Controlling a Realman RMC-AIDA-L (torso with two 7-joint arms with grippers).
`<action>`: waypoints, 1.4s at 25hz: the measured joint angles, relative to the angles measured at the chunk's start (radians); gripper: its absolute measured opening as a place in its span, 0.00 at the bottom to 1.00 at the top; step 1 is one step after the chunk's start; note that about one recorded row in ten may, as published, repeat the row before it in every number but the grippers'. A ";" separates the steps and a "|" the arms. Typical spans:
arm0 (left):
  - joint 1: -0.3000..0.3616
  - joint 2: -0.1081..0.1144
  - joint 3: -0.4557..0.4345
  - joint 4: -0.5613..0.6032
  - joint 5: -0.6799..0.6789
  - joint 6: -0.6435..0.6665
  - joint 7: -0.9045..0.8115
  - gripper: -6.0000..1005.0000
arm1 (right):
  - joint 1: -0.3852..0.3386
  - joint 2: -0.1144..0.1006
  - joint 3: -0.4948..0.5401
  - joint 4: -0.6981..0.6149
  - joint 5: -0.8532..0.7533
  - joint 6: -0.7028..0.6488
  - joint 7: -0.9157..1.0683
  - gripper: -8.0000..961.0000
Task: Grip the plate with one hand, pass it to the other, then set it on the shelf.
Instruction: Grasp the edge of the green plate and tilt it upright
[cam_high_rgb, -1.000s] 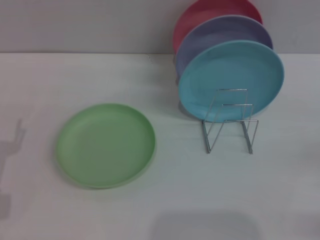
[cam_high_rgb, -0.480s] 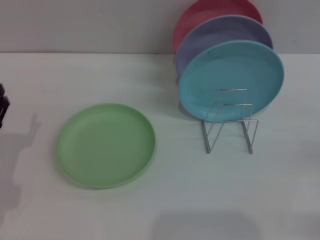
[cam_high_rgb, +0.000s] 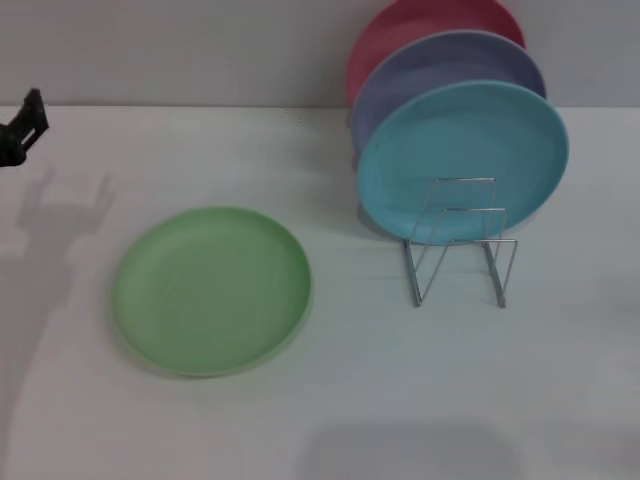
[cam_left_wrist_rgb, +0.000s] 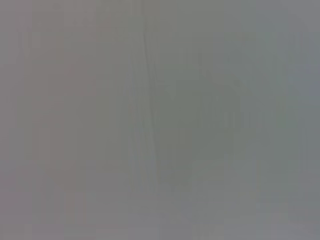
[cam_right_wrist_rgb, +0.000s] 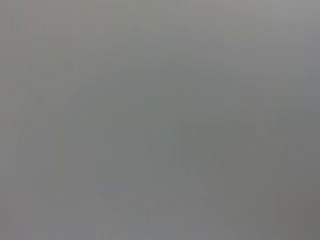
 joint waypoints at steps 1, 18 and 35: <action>0.004 0.005 -0.020 0.081 0.010 -0.130 -0.014 0.79 | 0.000 0.000 0.001 0.000 0.000 0.000 0.000 0.83; -0.248 -0.130 -0.386 0.412 -0.098 -1.438 0.256 0.79 | 0.001 -0.002 -0.004 0.000 -0.002 -0.006 -0.005 0.83; -0.318 -0.133 -0.358 0.168 -0.107 -1.399 0.271 0.79 | -0.004 0.000 -0.005 -0.003 -0.005 -0.008 -0.006 0.83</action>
